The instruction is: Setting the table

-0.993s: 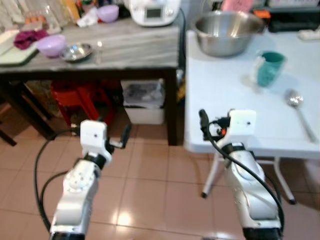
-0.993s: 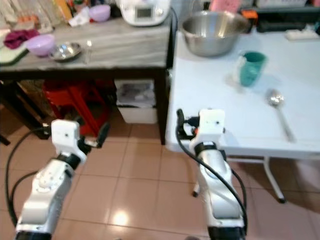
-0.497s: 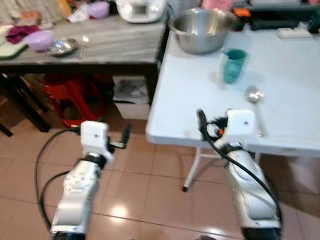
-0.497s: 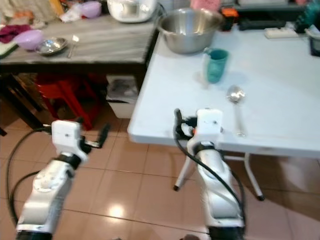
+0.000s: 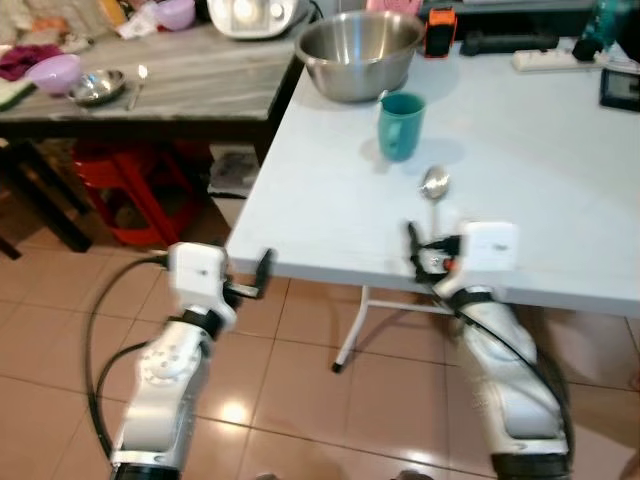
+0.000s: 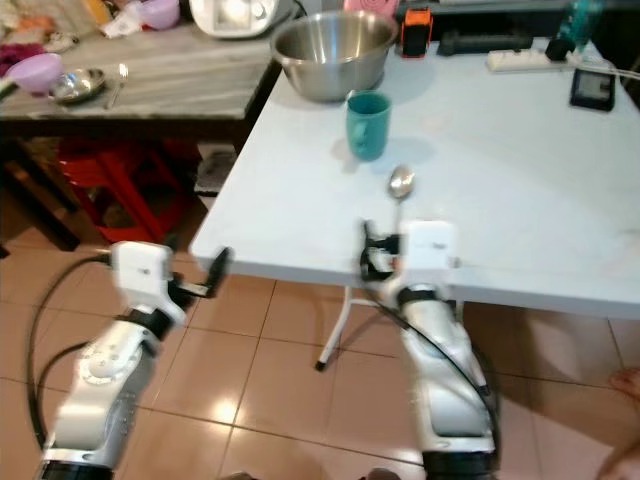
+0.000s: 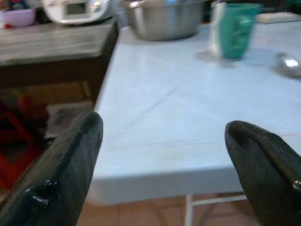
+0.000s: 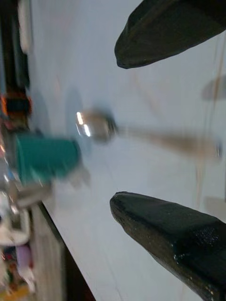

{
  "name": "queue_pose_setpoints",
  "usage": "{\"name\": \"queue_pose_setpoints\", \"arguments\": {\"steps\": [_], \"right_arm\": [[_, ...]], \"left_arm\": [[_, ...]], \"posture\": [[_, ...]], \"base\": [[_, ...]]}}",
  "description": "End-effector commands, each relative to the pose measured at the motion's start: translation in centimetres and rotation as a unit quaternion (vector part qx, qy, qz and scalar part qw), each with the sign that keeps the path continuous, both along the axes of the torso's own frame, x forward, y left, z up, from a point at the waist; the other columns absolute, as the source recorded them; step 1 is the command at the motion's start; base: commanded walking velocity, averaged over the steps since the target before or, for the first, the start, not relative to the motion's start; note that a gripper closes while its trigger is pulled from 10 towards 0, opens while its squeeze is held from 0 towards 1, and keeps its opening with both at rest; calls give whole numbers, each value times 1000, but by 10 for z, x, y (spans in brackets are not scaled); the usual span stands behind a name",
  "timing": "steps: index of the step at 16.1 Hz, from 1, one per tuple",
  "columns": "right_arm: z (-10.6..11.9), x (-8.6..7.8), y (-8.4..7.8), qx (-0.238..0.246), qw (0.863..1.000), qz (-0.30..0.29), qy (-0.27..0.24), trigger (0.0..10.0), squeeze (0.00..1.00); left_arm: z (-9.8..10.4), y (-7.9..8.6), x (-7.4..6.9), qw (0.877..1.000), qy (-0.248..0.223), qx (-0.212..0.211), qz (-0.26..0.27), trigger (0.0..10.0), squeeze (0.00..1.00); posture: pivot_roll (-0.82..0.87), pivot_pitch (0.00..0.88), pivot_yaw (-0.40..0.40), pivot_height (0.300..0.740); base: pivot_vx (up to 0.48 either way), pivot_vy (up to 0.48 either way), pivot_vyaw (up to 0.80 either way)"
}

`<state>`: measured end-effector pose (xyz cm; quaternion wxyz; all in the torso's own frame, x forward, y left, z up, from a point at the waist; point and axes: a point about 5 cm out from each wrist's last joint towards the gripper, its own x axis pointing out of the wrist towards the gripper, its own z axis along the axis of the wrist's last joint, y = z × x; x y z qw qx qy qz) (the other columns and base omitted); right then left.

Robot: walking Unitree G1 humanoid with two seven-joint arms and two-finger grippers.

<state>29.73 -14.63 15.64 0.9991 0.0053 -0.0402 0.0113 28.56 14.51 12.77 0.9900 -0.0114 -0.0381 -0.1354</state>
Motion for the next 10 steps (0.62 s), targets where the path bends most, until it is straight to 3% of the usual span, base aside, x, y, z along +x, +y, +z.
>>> {"name": "queue_pose_setpoints", "arguments": {"steps": [1, 8, 10], "right_arm": [[2, -1, 8, 6, 1000, 12, -4, 10000, 0], [2, -1, 4, 10, 1000, 1, 0, 10000, 0], [2, -1, 4, 8, 1000, 2, 0, 10000, 0]], "left_arm": [[0, 11, -1, 1000, 0, 6, 9, 10000, 0], [0, 4, -5, 999, 0, -5, -41, 10000, 0], [1, 3, -6, 999, -2, -7, -48, 10000, 0]], "posture": [[-154, 121, 109, 740], [-162, 128, 108, 740], [-162, 127, 108, 740]], "base": [[0, 0, 0], [0, 0, 0], [0, 0, -600]]}}
